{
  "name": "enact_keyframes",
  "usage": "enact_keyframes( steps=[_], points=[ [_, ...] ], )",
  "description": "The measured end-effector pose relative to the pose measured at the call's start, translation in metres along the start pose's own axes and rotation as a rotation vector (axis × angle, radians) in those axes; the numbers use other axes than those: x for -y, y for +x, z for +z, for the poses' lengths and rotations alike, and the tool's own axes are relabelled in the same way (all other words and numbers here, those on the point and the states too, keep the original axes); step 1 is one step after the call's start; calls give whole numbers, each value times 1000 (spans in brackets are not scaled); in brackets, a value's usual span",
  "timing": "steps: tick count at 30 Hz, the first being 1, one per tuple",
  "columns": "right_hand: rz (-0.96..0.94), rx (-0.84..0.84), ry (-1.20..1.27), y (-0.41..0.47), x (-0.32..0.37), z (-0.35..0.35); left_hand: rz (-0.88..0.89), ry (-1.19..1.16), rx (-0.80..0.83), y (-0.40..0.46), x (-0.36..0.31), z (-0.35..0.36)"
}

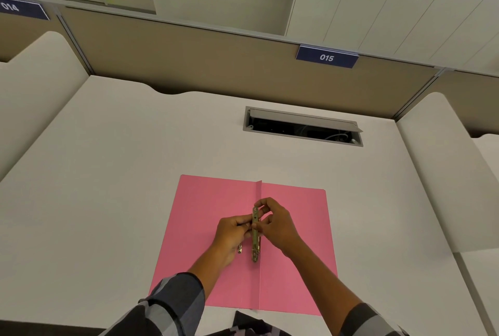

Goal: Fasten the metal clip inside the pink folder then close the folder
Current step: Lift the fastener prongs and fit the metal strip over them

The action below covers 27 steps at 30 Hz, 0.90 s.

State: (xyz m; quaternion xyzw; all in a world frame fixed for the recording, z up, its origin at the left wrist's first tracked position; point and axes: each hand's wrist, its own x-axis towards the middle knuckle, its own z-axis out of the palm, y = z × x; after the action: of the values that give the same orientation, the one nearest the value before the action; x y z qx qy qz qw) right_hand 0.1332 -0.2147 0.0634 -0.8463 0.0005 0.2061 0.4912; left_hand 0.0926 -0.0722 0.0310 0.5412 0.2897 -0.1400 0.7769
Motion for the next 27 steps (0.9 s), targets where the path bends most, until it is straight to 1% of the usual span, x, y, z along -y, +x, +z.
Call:
enact_keyframes(
  steps=[10, 21, 27],
  points=[
    [-14, -20, 4, 0, -1, 0, -20, -43, -15, -1, 3, 3],
    [-23, -33, -9, 0, -2, 2, -5, 4, -4, 4, 12, 0],
    [-31, -36, -7, -1, -3, 1, -12, -15, -11, 4, 11, 0]
  ],
)
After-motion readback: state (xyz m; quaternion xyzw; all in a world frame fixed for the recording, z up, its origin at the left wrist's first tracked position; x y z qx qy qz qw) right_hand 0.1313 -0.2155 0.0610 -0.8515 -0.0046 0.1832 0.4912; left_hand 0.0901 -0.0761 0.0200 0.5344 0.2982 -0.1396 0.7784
